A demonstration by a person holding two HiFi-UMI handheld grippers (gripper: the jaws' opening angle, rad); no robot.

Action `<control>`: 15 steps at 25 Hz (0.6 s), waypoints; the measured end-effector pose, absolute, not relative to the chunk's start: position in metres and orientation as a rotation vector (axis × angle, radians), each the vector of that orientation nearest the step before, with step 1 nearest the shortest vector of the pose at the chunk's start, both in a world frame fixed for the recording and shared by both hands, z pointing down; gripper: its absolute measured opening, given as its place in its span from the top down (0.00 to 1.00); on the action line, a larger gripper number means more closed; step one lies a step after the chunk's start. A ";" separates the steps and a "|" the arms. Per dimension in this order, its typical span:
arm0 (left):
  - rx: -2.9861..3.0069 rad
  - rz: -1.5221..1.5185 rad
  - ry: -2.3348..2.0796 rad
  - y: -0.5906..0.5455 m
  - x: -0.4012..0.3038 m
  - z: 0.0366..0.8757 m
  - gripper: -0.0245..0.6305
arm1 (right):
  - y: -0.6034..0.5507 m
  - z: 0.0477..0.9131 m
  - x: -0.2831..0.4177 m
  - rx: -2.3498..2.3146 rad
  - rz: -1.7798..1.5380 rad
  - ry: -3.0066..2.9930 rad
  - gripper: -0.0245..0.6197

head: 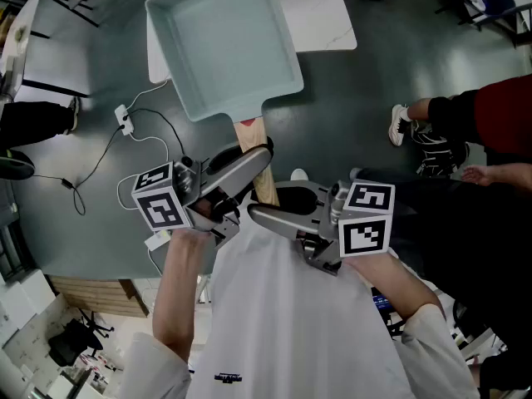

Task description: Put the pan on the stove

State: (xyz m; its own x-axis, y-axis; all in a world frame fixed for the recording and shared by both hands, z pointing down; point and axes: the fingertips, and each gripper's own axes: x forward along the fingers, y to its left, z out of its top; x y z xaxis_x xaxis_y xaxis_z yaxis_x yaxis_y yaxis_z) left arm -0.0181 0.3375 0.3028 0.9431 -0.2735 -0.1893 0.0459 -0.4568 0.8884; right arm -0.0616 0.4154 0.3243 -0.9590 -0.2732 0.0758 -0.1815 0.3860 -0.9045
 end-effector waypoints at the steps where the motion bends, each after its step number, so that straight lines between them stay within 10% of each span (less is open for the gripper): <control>1: 2.016 -0.370 -0.162 0.338 -0.018 0.302 0.75 | 0.415 0.324 -0.062 -0.419 -1.642 2.544 0.77; 15: 1.983 -0.378 -0.169 0.338 -0.018 0.307 0.75 | 0.418 0.325 -0.063 -0.411 -1.677 2.544 0.78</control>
State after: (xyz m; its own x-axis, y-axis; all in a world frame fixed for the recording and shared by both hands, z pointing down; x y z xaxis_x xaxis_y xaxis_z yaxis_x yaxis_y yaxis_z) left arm -0.0183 0.3382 0.3065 0.9398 -0.2853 -0.1881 0.0502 -0.4292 0.9018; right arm -0.0630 0.4179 0.3250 -0.9621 -0.2572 0.0903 -0.1844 0.3701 -0.9105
